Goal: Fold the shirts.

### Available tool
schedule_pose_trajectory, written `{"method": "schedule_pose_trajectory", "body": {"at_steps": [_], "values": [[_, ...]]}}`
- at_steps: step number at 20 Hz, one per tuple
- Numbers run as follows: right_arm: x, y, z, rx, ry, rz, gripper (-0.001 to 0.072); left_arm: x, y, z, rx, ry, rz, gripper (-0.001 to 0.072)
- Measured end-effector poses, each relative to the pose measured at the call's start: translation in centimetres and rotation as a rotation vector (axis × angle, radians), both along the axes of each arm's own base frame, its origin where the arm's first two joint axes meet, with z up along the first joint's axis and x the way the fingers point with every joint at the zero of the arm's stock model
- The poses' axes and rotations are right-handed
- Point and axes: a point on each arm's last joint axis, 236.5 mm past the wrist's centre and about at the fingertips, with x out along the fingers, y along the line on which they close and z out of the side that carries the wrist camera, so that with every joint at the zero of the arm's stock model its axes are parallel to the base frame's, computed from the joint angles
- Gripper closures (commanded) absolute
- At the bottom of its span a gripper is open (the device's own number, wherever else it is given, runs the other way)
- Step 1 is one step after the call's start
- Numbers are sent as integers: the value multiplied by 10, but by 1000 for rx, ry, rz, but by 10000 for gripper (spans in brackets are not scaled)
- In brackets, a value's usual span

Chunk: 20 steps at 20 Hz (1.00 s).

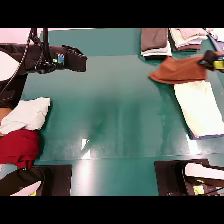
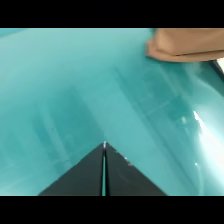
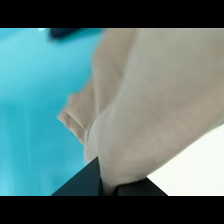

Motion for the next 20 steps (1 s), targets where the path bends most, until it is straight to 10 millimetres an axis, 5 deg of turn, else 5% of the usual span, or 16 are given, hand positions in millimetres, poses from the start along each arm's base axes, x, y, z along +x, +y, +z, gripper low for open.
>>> {"method": "schedule_pose_trajectory", "body": {"at_steps": [5,14,20], "values": [[-11,-38,43,-44,-117,-117,693,0,-1,1,-5,-4,-1,685],[-36,-29,117,-119,-275,-147,693,0,-1,1,-5,-4,-1,685],[-76,-24,98,-182,-133,-140,693,-1,-1,-1,4,1,-5,685]]}}
